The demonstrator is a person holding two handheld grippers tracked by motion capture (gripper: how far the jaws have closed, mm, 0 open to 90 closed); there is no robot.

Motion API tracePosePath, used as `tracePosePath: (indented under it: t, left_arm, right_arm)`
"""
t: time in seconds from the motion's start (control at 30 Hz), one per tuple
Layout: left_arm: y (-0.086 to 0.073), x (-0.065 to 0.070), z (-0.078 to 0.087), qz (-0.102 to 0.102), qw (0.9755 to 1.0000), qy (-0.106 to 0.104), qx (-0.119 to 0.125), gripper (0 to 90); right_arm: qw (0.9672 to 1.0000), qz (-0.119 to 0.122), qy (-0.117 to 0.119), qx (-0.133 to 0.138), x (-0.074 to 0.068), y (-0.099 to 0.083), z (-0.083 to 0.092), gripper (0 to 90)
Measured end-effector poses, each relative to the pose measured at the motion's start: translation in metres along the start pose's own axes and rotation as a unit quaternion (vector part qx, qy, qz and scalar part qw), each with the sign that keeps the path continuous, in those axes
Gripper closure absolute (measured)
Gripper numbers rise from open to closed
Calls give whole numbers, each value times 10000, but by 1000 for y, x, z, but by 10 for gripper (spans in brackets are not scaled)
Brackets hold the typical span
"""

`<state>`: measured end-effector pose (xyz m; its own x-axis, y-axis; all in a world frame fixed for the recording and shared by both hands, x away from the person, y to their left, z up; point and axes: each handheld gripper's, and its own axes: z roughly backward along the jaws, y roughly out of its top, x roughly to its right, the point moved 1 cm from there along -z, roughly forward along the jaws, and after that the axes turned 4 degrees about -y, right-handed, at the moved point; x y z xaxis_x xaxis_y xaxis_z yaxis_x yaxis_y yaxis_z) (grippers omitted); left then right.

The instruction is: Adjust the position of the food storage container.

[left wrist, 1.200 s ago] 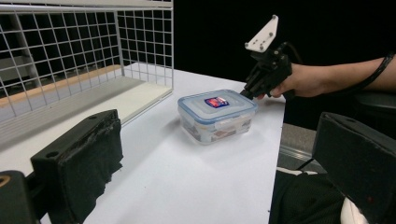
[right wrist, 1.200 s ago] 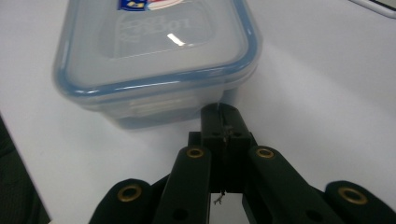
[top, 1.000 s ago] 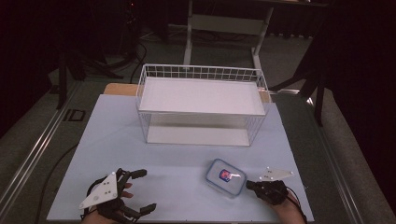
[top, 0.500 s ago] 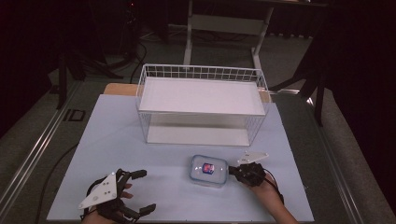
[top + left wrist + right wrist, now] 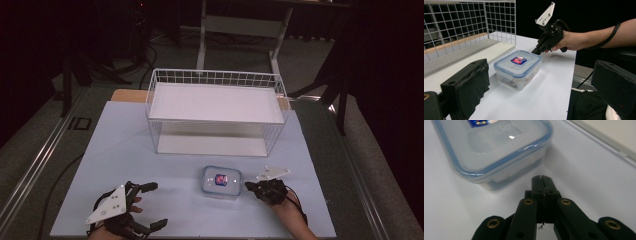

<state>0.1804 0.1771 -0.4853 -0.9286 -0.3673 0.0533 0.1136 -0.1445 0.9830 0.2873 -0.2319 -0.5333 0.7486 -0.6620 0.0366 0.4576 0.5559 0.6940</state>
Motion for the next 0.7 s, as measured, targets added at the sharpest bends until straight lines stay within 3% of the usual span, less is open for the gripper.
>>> tracePosePath:
  t: [0.1,0.6,0.7]
  left_arm:
    - [0,0,0,16,10000,-7,5,26]
    - [-2,-1,1,52,10000,14,-41,27]
    - [-3,-1,1,60,10000,21,-72,27]
  right_arm:
    - [9999,-44,104,57,-3,2,-3,900]
    - [9992,290,290,32,-22,37,-35,900]
    - [9991,249,347,83,-27,39,-39,900]
